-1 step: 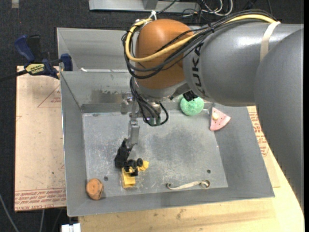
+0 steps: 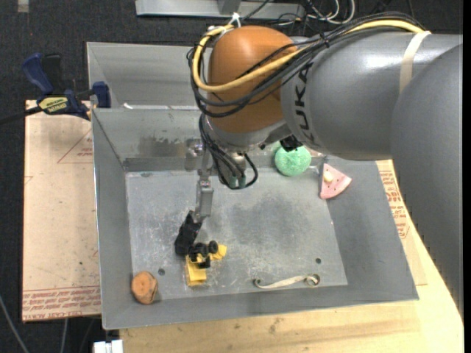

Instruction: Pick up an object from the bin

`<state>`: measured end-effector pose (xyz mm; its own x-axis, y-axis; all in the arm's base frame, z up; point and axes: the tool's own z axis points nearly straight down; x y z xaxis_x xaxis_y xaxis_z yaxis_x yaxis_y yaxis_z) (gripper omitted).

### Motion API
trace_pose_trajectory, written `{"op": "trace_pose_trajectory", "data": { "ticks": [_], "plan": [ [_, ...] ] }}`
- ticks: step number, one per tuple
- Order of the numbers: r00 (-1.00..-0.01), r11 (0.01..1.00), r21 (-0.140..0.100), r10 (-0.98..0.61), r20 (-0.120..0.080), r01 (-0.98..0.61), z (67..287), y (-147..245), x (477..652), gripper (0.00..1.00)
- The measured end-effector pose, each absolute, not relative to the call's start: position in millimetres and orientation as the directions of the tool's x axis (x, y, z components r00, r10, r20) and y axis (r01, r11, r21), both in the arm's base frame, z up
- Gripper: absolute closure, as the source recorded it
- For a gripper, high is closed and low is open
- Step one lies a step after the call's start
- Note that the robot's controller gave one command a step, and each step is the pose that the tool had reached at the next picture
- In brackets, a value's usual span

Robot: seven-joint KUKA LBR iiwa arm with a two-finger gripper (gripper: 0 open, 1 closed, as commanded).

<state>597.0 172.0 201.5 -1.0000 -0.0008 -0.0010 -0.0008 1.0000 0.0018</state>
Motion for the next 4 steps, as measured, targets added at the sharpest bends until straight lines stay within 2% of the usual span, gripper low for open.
{"op": "trace_pose_trajectory", "data": {
  "ticks": [1, 2, 3, 4],
  "plan": [
    [-0.999, 0.999, 0.003, -0.049, -0.01, -0.049, 173, 163, 589.0, 0.0],
    [-0.997, 0.997, 0.002, -0.076, -0.005, -0.076, 112, 157, 578.2, 0.0],
    [-0.998, 0.998, 0.002, -0.067, 0.001, -0.067, 81, 135, 554.5, 0.0],
    [-0.999, 0.999, 0.003, 0.037, -0.003, 0.037, 70, 141, 594.1, 1.0]
  ]
}}
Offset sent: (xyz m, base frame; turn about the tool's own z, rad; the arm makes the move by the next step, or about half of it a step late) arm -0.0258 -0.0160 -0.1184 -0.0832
